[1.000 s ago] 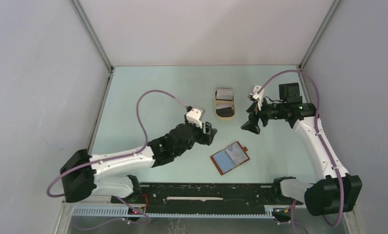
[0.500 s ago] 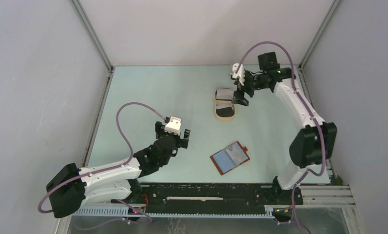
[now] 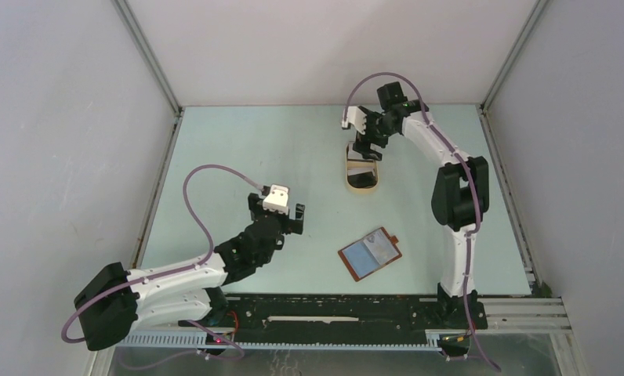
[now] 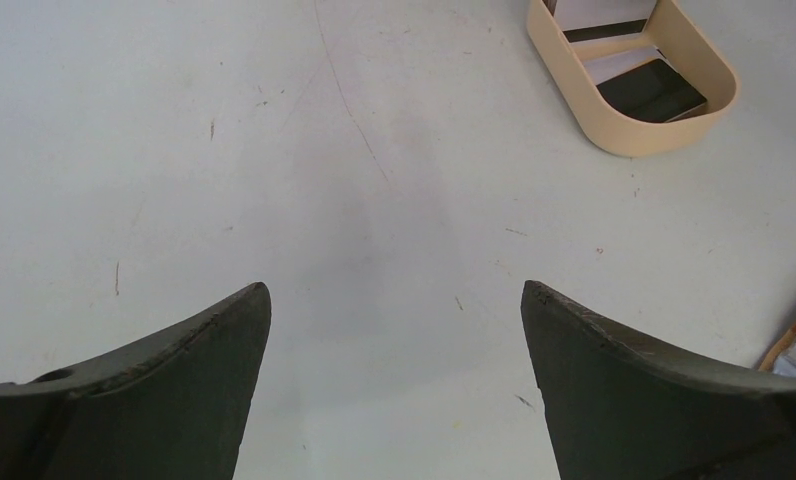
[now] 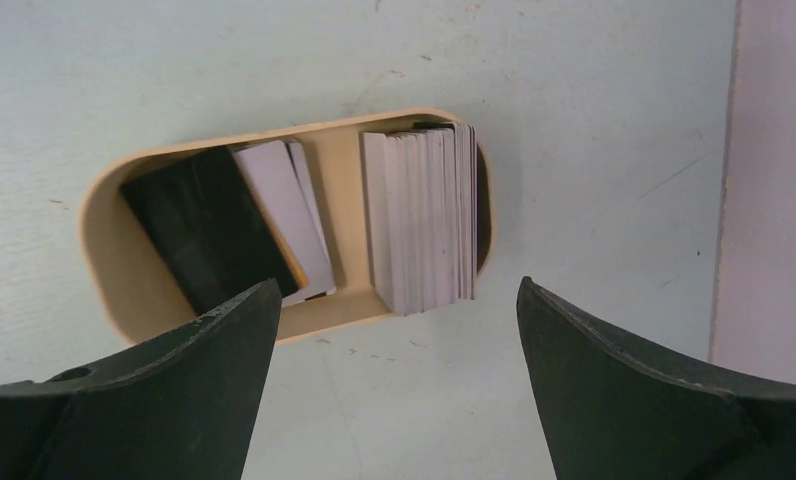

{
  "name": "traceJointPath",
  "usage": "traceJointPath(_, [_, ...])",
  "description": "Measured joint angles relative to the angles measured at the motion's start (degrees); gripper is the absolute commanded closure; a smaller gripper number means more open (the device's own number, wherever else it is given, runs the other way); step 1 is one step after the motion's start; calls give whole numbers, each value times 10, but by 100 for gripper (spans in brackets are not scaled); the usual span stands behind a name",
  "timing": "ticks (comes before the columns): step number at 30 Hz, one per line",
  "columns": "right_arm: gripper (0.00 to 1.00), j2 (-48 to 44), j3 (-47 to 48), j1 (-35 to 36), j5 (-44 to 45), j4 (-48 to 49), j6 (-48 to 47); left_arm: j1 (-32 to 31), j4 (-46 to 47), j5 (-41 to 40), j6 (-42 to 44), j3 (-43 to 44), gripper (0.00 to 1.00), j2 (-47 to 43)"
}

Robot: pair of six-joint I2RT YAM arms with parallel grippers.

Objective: Put the credit cards into the card holder
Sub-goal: Pick up the credit card from the storage box.

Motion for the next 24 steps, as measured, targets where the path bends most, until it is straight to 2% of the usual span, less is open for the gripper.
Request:
traceJointPath(7, [4,50,40,8,49,9,8,6,1,0,0,0,0,1])
traceJointPath(24, [6,104,41,27,126,62,35,11,2,2,0,0,0,2])
